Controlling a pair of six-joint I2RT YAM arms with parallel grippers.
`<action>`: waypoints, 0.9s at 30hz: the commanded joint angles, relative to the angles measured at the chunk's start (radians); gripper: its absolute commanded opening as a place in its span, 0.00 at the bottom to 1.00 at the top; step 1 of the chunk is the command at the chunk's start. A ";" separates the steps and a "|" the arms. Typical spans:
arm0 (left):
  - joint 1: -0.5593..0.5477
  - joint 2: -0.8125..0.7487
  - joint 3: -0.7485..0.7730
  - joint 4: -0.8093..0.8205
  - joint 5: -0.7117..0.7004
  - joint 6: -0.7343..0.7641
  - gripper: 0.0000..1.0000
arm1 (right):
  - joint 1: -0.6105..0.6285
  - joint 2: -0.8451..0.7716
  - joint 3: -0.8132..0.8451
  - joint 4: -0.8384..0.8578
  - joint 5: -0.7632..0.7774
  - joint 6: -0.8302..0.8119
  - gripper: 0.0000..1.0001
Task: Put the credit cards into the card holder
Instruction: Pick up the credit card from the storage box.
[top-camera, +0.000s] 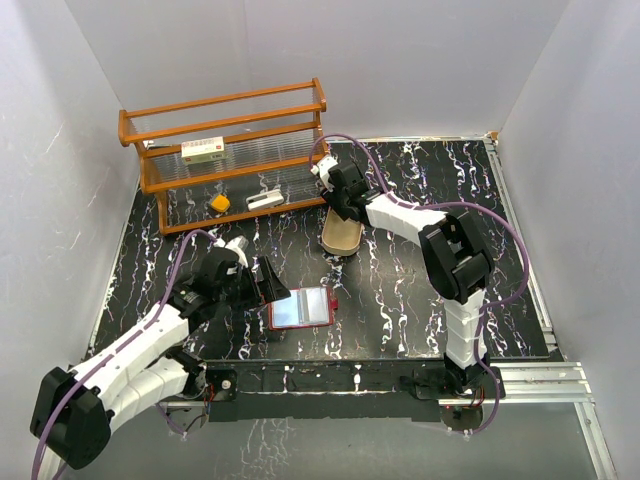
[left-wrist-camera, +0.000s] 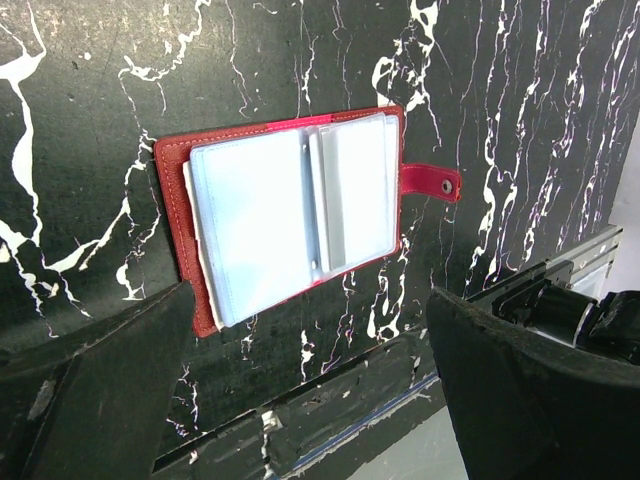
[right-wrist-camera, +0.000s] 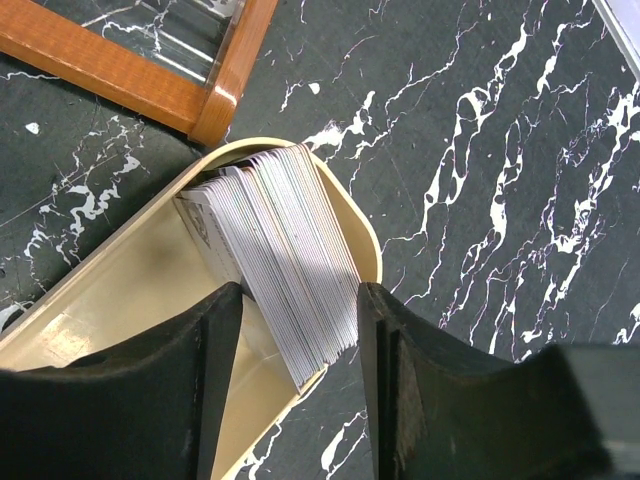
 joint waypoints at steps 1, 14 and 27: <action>-0.004 0.005 -0.009 0.000 -0.004 -0.001 0.99 | -0.007 -0.017 0.040 0.027 0.036 -0.027 0.45; -0.004 0.030 -0.023 -0.053 -0.056 -0.011 0.99 | -0.009 -0.024 0.050 0.019 0.042 -0.032 0.34; -0.004 0.043 -0.043 -0.087 -0.128 -0.026 0.94 | -0.010 -0.037 0.064 -0.008 0.043 -0.037 0.14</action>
